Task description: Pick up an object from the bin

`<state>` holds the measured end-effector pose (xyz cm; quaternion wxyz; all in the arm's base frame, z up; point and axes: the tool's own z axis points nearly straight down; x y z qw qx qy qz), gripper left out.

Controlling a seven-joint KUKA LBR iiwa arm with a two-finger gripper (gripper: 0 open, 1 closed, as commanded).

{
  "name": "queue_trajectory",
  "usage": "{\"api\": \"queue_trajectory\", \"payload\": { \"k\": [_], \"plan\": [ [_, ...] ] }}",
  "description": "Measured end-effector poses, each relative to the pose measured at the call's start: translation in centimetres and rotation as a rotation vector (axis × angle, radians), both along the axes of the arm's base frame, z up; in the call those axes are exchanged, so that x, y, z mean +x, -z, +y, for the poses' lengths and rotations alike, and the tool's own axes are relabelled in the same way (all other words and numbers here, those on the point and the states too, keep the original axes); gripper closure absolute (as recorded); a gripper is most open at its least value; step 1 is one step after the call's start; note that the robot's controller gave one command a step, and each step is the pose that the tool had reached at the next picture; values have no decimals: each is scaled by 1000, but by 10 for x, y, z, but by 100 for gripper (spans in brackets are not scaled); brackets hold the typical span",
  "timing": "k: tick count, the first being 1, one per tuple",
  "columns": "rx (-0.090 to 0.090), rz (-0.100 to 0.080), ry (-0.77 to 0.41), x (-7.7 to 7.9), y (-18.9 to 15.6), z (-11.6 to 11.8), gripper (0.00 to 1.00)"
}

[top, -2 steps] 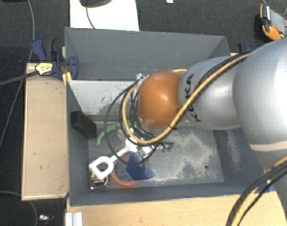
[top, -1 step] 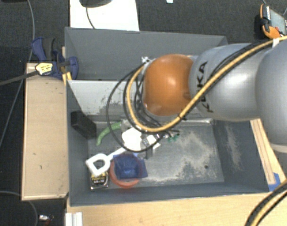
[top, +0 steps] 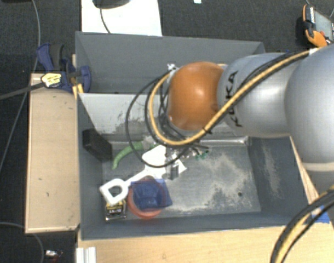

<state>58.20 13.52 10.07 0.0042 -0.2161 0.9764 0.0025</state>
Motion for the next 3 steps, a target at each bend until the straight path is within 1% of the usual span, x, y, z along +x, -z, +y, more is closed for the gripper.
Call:
{"api": "queue_trajectory", "payload": {
  "k": [1,2,3],
  "plan": [
    [-8,-24,-389,-9,26,55,0],
    [-5,-19,-730,10,27,50,100],
    [-5,-19,-729,9,26,50,100]
  ]
}}
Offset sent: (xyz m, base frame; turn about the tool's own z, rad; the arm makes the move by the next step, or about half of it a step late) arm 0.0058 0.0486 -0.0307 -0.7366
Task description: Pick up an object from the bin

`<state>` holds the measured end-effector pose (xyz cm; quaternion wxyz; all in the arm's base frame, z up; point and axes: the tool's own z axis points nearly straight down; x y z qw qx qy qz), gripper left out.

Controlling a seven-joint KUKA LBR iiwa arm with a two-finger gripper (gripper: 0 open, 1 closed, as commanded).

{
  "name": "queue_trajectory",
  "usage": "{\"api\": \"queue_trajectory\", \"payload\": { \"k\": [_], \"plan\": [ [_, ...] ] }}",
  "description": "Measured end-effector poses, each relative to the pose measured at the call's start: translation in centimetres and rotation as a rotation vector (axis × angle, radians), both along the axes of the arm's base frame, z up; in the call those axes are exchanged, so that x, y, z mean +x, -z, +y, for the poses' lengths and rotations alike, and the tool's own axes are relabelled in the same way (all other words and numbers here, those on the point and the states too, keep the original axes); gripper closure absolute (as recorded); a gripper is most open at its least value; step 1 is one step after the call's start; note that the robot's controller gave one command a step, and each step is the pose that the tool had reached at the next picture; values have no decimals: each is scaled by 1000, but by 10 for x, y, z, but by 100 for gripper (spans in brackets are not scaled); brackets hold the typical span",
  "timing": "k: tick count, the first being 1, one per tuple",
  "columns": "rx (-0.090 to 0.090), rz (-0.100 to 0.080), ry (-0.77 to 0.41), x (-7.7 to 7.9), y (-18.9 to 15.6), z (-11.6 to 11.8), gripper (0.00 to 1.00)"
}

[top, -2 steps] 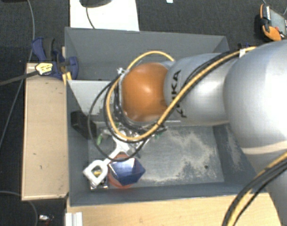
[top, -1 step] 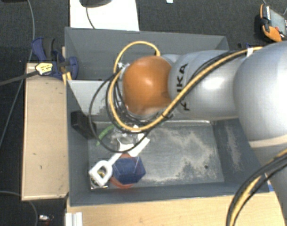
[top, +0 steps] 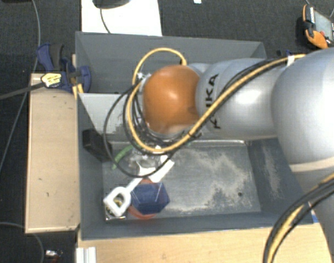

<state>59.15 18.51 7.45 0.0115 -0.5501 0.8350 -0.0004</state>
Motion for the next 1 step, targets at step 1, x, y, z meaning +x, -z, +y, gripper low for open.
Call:
{"api": "queue_trajectory", "payload": {
  "k": [1],
  "plan": [
    [-1,7,3,-2,-43,0,100]
  ]
}}
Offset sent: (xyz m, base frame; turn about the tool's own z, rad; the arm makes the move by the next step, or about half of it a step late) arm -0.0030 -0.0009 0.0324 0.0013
